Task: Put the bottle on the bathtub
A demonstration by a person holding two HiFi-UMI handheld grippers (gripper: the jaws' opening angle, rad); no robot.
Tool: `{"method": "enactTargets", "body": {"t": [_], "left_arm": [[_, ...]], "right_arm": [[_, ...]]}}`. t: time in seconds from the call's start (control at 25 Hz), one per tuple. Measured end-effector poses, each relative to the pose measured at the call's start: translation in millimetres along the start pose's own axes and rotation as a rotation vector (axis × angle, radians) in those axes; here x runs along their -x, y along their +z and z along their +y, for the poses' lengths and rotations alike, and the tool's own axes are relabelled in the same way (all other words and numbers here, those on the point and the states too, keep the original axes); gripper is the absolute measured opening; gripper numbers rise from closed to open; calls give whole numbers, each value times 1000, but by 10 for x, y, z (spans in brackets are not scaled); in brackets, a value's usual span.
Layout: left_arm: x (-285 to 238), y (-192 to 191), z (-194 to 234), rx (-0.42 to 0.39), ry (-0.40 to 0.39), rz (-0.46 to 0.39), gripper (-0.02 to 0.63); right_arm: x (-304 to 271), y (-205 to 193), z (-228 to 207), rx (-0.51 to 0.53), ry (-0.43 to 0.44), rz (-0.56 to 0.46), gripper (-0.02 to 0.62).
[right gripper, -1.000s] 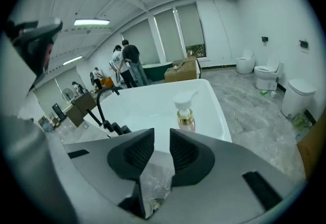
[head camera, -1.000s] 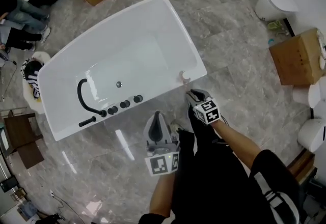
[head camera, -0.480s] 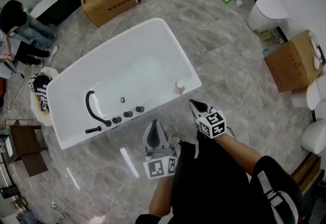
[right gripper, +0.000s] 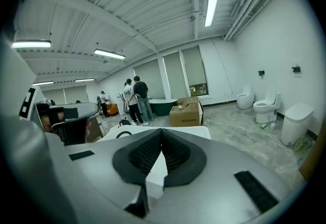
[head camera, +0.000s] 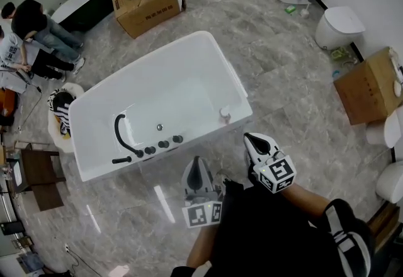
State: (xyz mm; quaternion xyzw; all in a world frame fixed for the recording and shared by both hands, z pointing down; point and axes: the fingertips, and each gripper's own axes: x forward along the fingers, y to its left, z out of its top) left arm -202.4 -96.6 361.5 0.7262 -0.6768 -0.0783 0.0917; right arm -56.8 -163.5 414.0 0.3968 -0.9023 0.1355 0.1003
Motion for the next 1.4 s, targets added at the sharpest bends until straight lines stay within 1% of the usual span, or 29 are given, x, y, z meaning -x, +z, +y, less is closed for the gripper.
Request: {"method": "enactTargets", "body": {"t": [0.16,0.28,0.52,0.76,0.88,1.4], "left_arm": [[-4,21,-109,-2,7,-10,14],[-32,14,-150,0,15,-9,14],[-107,44,-210,-16,15,-17,14],[-108,22,-166,-17,21,-18,14],[-133,9,-213,-22,21,-22,14],[-188,1,-238,-18,18,-20,14]], "right_arm": [[158,182,9,2,21,-35,12],[166,259,2,14,37,-45,11],[154,287,-84,21,40,-52,11],[124,270,-57,28,46,-56,11],[147,269,-104,27,50,-60,11],[139,303,-161,44,48,-59,11]]}}
